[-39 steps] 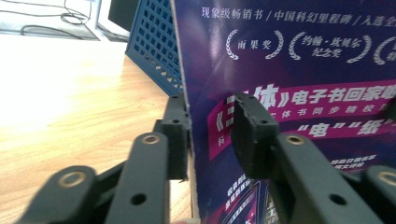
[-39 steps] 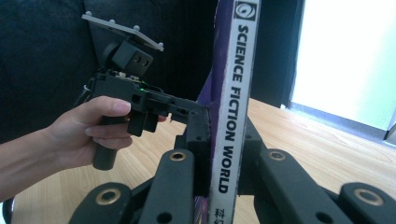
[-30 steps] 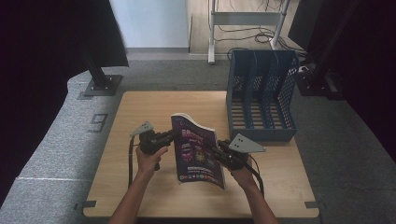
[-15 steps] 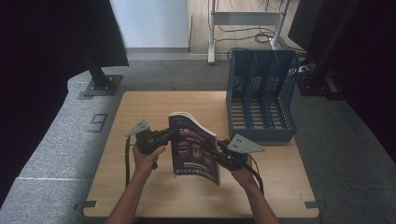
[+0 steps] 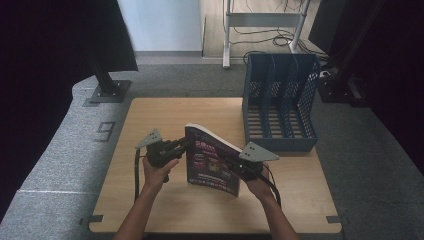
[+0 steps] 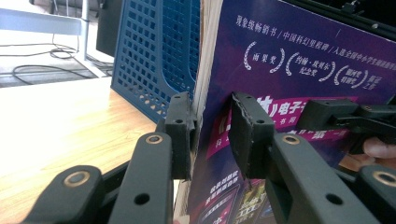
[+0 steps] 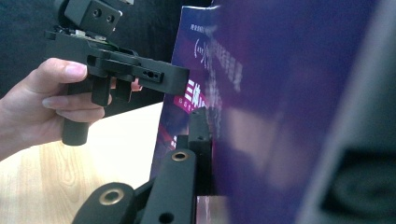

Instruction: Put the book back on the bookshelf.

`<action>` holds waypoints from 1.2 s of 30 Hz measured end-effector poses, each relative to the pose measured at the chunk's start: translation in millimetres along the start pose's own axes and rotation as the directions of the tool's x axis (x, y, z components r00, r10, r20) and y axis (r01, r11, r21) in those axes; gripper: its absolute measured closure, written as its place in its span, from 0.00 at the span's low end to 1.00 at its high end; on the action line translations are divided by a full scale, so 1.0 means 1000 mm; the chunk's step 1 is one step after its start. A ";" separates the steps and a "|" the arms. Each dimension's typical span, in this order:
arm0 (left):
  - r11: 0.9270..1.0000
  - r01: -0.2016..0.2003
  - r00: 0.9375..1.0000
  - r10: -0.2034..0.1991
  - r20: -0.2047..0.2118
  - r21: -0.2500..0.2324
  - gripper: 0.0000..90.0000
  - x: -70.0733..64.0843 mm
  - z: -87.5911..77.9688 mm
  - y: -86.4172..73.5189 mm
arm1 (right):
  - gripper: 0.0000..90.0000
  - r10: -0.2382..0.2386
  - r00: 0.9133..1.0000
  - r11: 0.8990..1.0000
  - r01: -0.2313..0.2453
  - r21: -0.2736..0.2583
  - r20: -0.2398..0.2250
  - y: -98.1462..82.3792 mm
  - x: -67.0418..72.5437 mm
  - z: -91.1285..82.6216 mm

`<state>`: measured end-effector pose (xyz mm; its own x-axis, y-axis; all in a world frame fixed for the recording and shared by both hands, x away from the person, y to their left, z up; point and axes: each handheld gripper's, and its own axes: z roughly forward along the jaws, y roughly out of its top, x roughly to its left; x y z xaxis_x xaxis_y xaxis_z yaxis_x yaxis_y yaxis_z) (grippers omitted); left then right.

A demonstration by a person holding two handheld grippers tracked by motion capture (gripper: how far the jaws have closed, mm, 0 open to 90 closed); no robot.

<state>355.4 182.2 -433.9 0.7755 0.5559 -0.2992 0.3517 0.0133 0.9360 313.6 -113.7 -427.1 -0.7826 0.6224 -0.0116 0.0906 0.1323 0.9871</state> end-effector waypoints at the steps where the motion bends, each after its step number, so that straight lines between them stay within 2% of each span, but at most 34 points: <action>1: 1.000 0.000 1.000 0.000 0.000 0.000 0.77 0.000 0.000 0.000 | 0.90 0.000 1.000 1.000 0.000 0.000 0.000 0.000 0.000 0.000; 8: 0.999 -0.010 1.000 0.009 -0.022 -0.040 0.76 -0.001 -0.003 0.007 | 0.91 -0.030 0.999 0.999 0.031 -0.032 0.030 0.003 0.001 0.005; 10: 0.999 -0.014 1.000 0.013 -0.027 -0.039 0.76 -0.001 -0.004 0.008 | 0.91 -0.038 0.999 0.998 0.040 -0.050 0.036 0.003 0.001 0.007; 12: 1.000 -0.015 0.999 0.014 -0.032 -0.024 0.75 0.000 -0.004 0.006 | 0.90 -0.039 0.999 0.998 0.040 -0.045 0.033 0.002 0.001 0.009; 15: 0.999 -0.005 1.000 0.004 -0.016 -0.035 0.74 0.001 -0.005 0.002 | 0.90 -0.023 1.000 0.998 0.024 -0.054 0.020 -0.004 0.001 0.008; 22: 0.999 -0.002 1.000 0.002 -0.015 -0.037 0.71 0.001 -0.006 0.001 | 0.82 -0.004 1.000 0.999 0.003 -0.047 -0.016 -0.004 0.001 0.009; 27: 0.999 -0.002 1.000 0.002 -0.020 -0.037 0.70 0.001 -0.005 0.001 | 0.80 0.006 1.000 0.999 -0.006 -0.034 -0.006 -0.004 -0.001 0.010; 29: 0.999 0.001 1.000 -0.002 -0.016 -0.036 0.70 0.002 -0.005 0.001 | 0.81 0.007 1.000 1.000 -0.007 -0.015 0.001 -0.006 -0.002 0.011; 31: 0.999 0.004 1.000 -0.004 -0.013 -0.036 0.70 0.003 -0.006 0.001 | 0.88 0.007 1.000 1.000 -0.007 -0.007 0.011 -0.008 -0.002 0.011; 36: 1.000 -0.012 0.999 0.011 -0.030 -0.028 0.66 0.001 -0.005 0.000 | 0.90 -0.009 1.000 1.000 0.009 -0.003 0.017 -0.008 0.000 0.011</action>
<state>353.7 187.2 -433.1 0.7632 0.5808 -0.2832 0.3277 0.0298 0.9443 319.2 -106.3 -436.4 -0.7731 0.6339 -0.0228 0.0820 0.1355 0.9874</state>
